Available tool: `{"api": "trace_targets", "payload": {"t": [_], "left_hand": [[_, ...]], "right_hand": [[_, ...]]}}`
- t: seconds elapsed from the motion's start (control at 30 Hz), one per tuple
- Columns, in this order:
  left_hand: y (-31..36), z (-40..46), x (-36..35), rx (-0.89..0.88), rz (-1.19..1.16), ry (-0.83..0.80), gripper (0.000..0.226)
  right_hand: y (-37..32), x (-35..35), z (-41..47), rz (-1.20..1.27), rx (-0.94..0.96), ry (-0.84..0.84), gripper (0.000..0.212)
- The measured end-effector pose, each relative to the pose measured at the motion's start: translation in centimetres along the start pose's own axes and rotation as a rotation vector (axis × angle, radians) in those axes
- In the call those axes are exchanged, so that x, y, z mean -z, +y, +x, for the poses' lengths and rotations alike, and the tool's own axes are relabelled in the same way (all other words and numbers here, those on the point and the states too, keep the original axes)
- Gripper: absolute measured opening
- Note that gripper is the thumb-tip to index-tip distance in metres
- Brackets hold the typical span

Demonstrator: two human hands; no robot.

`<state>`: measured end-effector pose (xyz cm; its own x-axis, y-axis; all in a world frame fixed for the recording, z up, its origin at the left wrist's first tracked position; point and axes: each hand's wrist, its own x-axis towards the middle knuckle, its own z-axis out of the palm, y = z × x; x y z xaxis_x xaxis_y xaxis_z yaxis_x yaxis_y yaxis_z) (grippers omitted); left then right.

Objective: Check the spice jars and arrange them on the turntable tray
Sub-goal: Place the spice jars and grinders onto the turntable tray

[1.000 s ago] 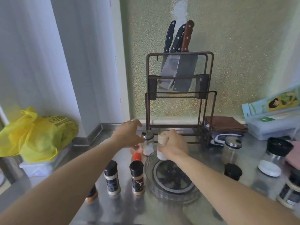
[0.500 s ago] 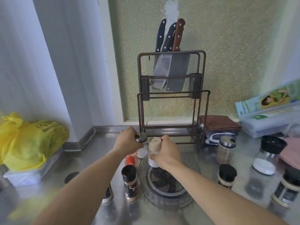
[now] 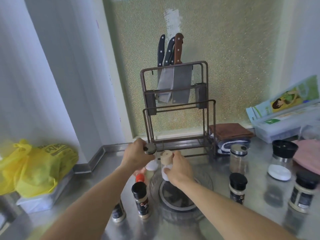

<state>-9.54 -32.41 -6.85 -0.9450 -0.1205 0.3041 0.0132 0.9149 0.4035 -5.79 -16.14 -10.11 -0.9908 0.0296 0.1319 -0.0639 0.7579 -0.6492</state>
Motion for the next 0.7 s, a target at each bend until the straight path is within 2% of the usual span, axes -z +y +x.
{"api": "trace_targets", "payload": {"t": [0.07,0.17,0.27,0.7], "left_hand": [[0.5,-0.5,1.3,-0.032,-0.023,-0.018,0.065],[1.8,-1.7,2.0,-0.1,-0.007,-0.149,0.072],[3.4,-2.8,0.9,-0.166,0.053,-0.226,0.07],[4.2,-2.3,-1.3,-0.099,-0.022,-0.226,0.068]], "right_hand": [[0.4,0.3,0.3,-0.017,-0.019,0.016,0.041],[1.0,0.9,0.9,-0.04,-0.051,0.037,0.035],[1.4,1.5,1.2,-0.052,-0.086,0.052,0.034],[2.7,2.0,1.1,-0.054,-0.128,0.055,0.041]]}}
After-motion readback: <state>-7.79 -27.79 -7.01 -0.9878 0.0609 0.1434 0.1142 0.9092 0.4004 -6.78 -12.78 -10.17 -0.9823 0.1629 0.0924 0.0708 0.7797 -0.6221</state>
